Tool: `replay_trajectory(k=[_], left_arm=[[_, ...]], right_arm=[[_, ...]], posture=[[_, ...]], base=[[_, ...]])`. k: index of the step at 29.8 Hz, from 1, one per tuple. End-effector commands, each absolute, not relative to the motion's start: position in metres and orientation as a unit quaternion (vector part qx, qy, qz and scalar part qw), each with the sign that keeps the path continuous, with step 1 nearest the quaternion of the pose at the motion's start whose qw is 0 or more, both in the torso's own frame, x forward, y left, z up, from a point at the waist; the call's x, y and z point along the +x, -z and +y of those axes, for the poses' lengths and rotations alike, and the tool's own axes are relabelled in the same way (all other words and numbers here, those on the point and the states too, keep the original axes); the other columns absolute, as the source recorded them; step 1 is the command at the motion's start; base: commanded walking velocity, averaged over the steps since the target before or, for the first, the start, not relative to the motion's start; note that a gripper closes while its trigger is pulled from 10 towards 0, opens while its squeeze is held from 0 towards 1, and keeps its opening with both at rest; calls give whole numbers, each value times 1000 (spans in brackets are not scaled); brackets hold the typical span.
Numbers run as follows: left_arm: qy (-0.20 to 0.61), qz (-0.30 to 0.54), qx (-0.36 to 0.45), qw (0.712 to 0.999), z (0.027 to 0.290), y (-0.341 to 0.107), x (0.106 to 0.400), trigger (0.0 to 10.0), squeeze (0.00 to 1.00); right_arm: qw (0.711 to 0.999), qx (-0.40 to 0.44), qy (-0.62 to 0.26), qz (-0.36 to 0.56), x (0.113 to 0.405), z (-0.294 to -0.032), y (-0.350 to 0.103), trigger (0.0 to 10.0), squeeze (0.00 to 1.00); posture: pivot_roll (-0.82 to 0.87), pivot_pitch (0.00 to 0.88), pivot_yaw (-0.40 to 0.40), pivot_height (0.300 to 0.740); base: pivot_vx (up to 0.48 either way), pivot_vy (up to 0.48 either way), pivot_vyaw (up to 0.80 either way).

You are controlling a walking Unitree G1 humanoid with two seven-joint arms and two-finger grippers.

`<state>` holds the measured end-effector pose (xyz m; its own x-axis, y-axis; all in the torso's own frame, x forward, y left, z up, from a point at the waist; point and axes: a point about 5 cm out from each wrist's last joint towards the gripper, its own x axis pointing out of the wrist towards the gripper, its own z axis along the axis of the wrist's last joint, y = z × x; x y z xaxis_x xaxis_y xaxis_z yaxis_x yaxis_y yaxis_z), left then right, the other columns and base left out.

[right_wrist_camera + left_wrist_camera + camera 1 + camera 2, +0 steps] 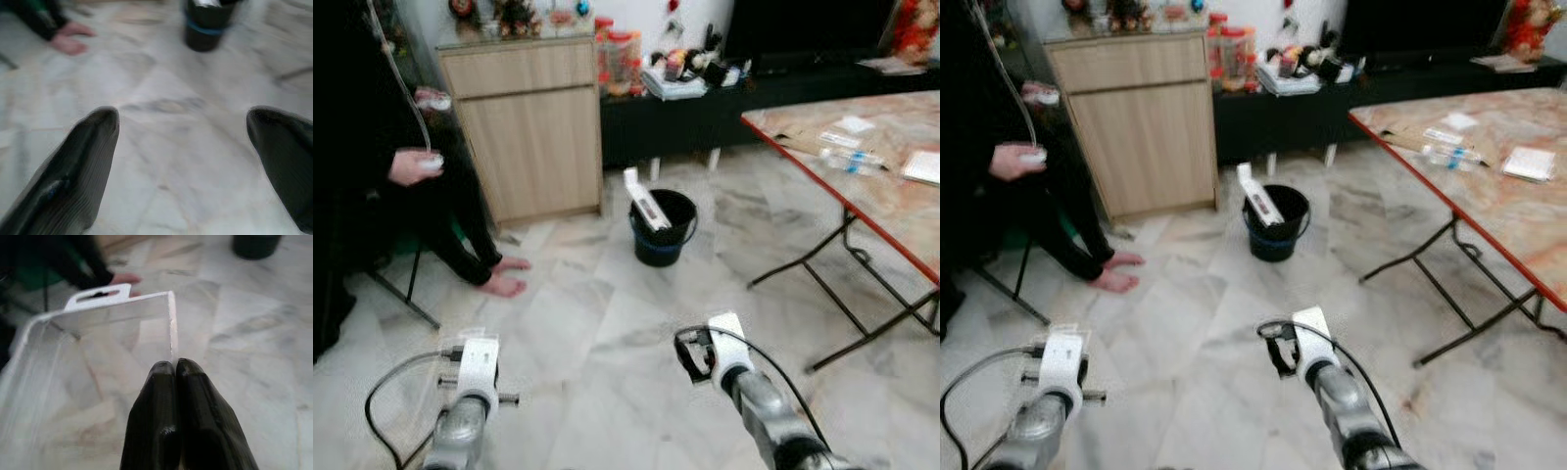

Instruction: Picking trash to rubbish bin

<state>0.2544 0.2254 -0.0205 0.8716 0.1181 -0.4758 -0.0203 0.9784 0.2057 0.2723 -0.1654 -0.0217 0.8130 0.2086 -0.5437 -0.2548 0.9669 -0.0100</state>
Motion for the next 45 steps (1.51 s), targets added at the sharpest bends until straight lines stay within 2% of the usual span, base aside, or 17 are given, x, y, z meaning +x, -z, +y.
replay_trajectory(k=[1,11,45], left_arm=[[-37,265,105,958,228,25,250,10000,0],[-46,306,98,946,231,39,233,10000,0],[-51,334,88,937,229,49,221,10000,0]], right_arm=[[944,-38,-121,304,265,-163,29,10000,0],[929,-29,-96,356,241,-170,49,10000,0],[913,-11,-79,400,219,-168,65,10000,0]], posture=[[-47,31,-8,740],[-50,33,-6,740],[-44,6,0,740]], base=[[480,0,0],[480,0,0],[480,0,0]])
